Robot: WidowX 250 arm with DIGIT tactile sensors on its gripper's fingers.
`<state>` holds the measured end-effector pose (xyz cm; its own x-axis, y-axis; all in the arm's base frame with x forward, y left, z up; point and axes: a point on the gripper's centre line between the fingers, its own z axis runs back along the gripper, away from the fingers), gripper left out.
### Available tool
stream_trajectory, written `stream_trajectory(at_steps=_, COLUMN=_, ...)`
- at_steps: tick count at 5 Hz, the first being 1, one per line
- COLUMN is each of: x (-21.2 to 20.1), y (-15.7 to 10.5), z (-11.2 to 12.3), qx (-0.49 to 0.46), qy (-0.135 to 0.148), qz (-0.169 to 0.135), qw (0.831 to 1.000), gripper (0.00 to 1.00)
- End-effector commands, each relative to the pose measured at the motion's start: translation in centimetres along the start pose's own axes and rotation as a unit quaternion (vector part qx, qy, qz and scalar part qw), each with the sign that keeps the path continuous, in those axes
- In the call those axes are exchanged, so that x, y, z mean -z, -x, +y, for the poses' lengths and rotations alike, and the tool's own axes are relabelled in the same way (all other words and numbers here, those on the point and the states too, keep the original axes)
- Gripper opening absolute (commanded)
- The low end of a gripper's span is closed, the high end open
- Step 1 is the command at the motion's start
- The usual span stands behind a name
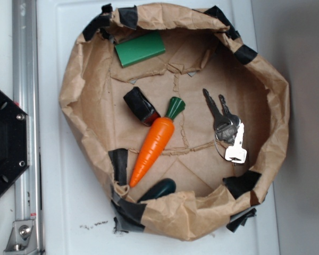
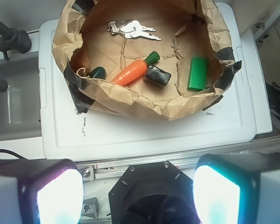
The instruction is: Grab the black box.
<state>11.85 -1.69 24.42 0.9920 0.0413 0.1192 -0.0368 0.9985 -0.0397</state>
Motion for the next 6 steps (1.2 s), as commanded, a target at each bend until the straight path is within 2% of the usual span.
stream_trajectory(at_steps=1, x=0.0, y=0.0, z=0.0, qx=0.0, qy=0.0, qz=0.0, qw=1.0, gripper=1.0)
stream_trajectory(at_steps=2, x=0.9, y=-4.4, z=2.6, qx=0.067, qy=-0.005, qz=-0.021, qw=0.997, gripper=1.0)
stream_trajectory(at_steps=3, x=2.8, y=-7.4, z=3.6, qx=0.161, qy=-0.011, qz=-0.024, qw=0.987, gripper=1.0)
stream_trajectory(at_steps=4, x=6.3, y=-10.3, z=3.0, qx=0.284, qy=-0.005, qz=0.003, qw=0.959, gripper=1.0)
stream_trajectory(at_steps=5, x=10.8, y=-10.7, z=2.1, qx=0.362, qy=-0.014, qz=0.069, qw=0.929, gripper=1.0)
stream_trajectory(at_steps=6, x=12.2, y=-10.2, z=2.7, qx=0.344, qy=-0.048, qz=0.062, qw=0.936, gripper=1.0)
